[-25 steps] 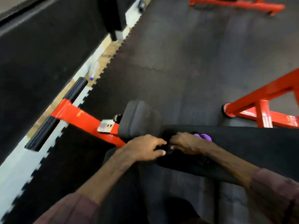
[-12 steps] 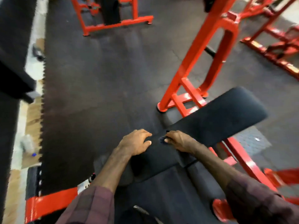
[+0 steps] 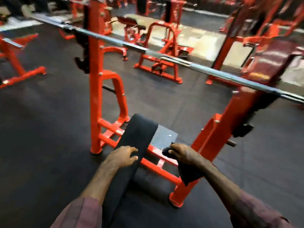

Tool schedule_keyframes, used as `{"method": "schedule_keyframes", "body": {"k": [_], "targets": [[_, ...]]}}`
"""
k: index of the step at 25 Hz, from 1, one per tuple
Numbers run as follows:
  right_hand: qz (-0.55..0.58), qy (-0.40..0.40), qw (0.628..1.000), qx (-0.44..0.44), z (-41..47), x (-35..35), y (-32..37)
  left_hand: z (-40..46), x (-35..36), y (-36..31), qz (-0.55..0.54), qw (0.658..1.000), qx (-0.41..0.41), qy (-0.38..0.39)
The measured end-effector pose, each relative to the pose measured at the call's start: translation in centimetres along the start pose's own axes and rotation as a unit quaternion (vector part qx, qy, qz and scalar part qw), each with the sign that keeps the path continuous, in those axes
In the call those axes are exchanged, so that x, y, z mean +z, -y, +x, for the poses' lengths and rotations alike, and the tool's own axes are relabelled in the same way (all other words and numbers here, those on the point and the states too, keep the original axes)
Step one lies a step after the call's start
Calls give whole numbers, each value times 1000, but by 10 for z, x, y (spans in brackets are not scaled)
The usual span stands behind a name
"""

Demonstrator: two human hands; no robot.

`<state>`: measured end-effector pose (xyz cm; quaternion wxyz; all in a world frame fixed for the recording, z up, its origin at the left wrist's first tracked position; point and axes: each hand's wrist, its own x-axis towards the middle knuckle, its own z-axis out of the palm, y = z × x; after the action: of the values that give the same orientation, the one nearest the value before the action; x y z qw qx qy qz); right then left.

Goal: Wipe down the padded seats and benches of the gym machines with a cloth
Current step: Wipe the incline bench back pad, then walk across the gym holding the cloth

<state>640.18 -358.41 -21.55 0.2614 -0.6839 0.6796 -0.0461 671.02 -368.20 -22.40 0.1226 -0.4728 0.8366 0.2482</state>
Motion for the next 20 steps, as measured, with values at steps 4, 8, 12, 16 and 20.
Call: {"method": "schedule_keyframes", "body": {"k": [4,8,12,16,20], "targets": [[42,-45,994,93,-107,-57,-86,34,-20,-141,46,996,81,-2],[98,-130,975,152,-233,-111,-190,42,-9,-324,87,977,196,2],[111,-212,943,232,-349,-157,-283,45,7,-497,103,950,295,8],[105,-271,906,309,-456,-195,-373,60,30,-658,113,920,373,29],[79,-301,874,374,-537,-224,-444,73,56,-793,169,872,460,7]]}}
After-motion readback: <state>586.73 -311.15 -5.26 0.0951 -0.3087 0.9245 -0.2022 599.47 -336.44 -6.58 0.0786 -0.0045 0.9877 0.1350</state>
